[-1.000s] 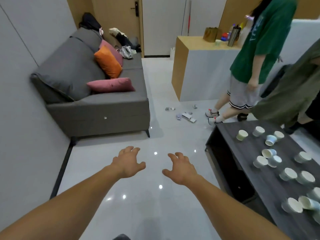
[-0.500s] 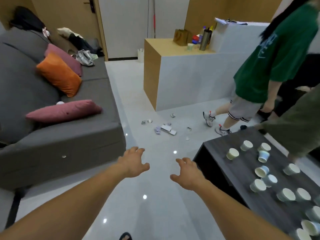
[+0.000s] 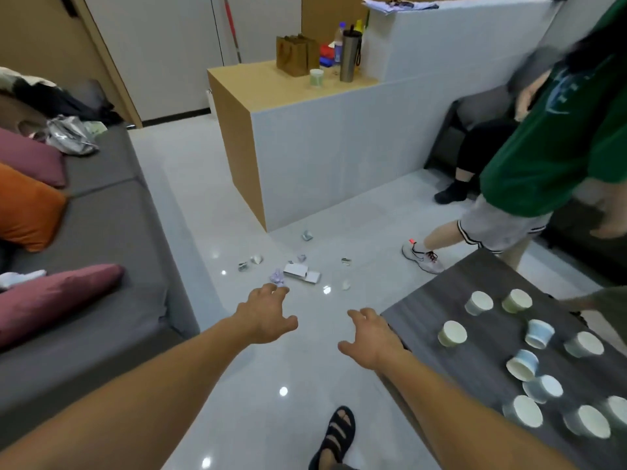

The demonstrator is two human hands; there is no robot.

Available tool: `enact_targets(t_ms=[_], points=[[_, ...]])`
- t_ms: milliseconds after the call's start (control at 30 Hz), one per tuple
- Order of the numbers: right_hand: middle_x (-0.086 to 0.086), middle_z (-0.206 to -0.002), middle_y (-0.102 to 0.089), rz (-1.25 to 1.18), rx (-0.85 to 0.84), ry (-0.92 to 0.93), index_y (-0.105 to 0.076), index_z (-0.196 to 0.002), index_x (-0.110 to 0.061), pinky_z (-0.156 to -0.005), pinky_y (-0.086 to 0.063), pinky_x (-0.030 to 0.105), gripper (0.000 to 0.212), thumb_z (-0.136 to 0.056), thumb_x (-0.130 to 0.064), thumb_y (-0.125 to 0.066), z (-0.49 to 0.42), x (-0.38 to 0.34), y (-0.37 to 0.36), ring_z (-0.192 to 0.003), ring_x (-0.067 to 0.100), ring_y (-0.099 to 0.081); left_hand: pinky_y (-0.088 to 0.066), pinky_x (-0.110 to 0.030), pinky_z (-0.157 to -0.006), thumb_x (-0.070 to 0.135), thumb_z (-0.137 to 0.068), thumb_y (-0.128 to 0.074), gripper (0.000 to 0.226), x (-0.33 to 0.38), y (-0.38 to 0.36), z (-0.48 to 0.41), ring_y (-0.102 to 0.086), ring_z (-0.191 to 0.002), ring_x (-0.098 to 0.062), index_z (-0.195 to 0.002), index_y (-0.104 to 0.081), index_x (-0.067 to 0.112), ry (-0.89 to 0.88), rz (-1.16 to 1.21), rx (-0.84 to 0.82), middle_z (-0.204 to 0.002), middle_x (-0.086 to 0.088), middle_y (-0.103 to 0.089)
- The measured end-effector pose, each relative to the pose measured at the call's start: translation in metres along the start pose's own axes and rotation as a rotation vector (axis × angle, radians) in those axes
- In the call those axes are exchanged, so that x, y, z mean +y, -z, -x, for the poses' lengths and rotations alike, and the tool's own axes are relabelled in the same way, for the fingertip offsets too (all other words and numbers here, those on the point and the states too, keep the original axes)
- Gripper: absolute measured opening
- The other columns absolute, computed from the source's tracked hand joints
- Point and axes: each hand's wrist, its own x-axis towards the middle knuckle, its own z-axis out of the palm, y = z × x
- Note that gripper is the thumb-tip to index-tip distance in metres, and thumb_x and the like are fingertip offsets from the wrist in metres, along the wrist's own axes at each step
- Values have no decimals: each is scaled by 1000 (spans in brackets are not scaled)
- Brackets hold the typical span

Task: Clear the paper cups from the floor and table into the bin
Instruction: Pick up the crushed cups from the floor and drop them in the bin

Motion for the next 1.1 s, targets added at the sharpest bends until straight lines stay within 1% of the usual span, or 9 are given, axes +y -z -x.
enact_targets(t_ms=[200, 333, 433, 567, 633, 800, 900, 1000, 1100], points=[[4, -158, -16, -4, -7, 20, -18, -154, -22, -111, -34, 41, 79, -90, -48, -55, -97, 34, 76, -141, 27, -22, -33, -46, -108, 49, -85, -53, 74, 37, 50, -105, -25, -139, -27, -148, -25, 22, 44, 45, 33, -155, -2, -24], [4, -158, -17, -11, -34, -9, -18, -154, -22, -109, -35, 40, 79, -90, -48, -55, -150, 50, 109, -140, 27, -24, -35, -44, -107, 50, -86, -52, 71, 55, 65, -157, -28, -137, -26, -147, -27, 24, 44, 39, -32, -152, -1, -27], [4, -158, -15, -23, -51, -19, -17, -154, -22, -110, -34, 40, 79, -90, -48, -55, -194, 57, 127, -141, 28, -24, -35, -44, -107, 49, -86, -52, 67, 62, 81, -212, -31, -135, -26, -144, -32, 23, 23, 40, -42, -151, -2, -30], [4, -159, -14, -33, -83, -55, -16, -155, -22, -111, -33, 41, 79, -91, -49, -54, -258, 69, 142, -141, 28, -23, -33, -43, -109, 48, -85, -53, 72, 71, 94, -290, -30, -136, -27, -147, -28, 22, -24, 58, -111, -151, -4, -29], [4, -158, -16, -37, -95, -85, -18, -154, -22, -111, -34, 40, 78, -90, -49, -54, -295, 75, 149, -141, 29, -25, -34, -42, -108, 48, -85, -54, 71, 71, 97, -335, -31, -134, -27, -146, -29, 22, -35, 59, -149, -150, -5, -30], [3, -157, -19, -73, -171, -188, -21, -153, -23, -106, -38, 40, 75, -90, -48, -54, -389, 90, 153, -138, 27, -29, -32, -41, -108, 48, -86, -53, 73, 64, 105, -454, -29, -137, -29, -148, -27, 21, -35, 80, -251, -153, -5, -28], [3, -156, -20, -83, -220, -197, -20, -153, -23, -104, -40, 41, 75, -91, -48, -53, -441, 98, 148, -137, 27, -31, -32, -38, -107, 45, -87, -54, 70, 58, 99, -513, -30, -136, -29, -147, -29, 19, -9, 112, -286, -150, -7, -31], [5, -155, -22, -114, -267, -200, -21, -153, -21, -103, -41, 39, 73, -92, -45, -54, -503, 114, 130, -136, 27, -32, -32, -36, -105, 44, -88, -55, 69, 52, 76, -574, -33, -134, -28, -147, -30, 18, 33, 147, -310, -149, -8, -34], [6, -152, -27, -140, -297, -228, -24, -152, -21, -104, -40, 39, 70, -92, -40, -54, -574, 138, 93, -133, 27, -35, -32, -36, -106, 43, -88, -55, 69, 42, 31, -634, -33, -134, -26, -146, -32, 17, 93, 195, -330, -148, -8, -35]])
